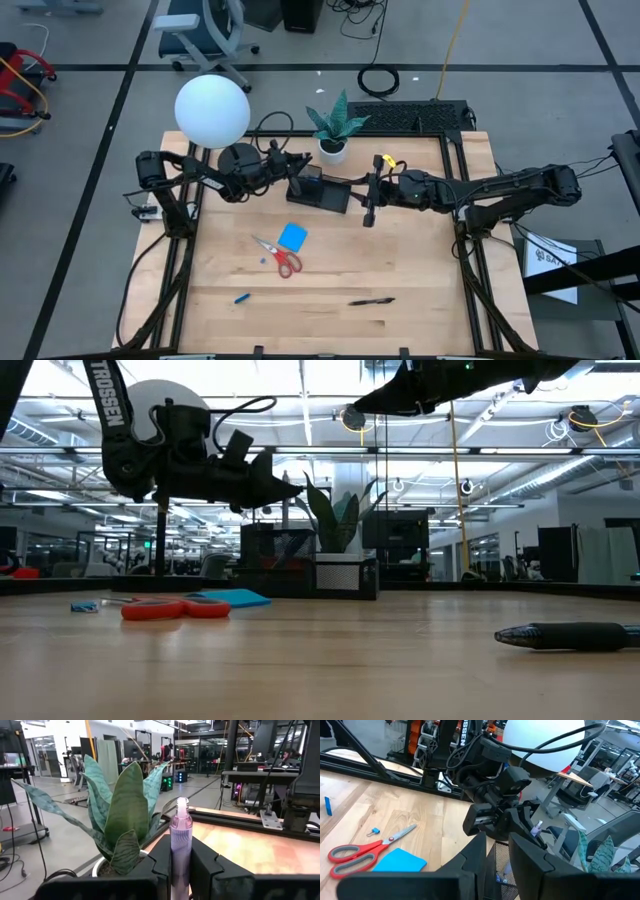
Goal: Pick and place office supplies into organizer
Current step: Put the purple pen into the desk organizer, then put the black pen into the desk organizer
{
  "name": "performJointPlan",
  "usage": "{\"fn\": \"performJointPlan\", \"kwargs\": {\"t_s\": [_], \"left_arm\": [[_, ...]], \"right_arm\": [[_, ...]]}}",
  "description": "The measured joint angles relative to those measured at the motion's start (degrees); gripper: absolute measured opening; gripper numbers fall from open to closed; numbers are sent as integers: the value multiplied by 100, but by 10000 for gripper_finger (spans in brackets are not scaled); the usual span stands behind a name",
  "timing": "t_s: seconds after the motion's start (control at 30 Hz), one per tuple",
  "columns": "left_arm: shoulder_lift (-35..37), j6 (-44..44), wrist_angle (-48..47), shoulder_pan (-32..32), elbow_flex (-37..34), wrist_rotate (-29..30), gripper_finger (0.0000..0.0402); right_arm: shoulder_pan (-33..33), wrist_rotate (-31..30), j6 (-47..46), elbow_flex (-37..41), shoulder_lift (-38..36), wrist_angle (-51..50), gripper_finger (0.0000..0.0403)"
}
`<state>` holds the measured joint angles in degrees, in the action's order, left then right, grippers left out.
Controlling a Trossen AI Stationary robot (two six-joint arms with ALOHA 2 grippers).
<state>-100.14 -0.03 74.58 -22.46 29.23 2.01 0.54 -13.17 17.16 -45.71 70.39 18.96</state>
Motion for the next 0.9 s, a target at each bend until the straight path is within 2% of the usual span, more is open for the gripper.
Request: {"fn": "performJointPlan", "kwargs": {"t_s": [0.2, 0.4, 0.53, 0.67, 0.9], "left_arm": [[0, 113, -78, -2, 2, -95, 43], [-2, -75, -157, 7, 0, -38, 134], [-2, -92, -160, 8, 0, -25, 169], [24, -206, -165, 11, 0, -52, 184], [337, -108, -174, 212, 0, -108, 188]], "right_arm": [[0, 0, 1, 0, 0, -2, 73], [2, 0, 3, 0, 0, -2, 73], [2, -2, 3, 0, 0, -7, 73], [2, -2, 5, 0, 0, -43, 73], [-26, -7, 179, 0, 0, -86, 73]]}}
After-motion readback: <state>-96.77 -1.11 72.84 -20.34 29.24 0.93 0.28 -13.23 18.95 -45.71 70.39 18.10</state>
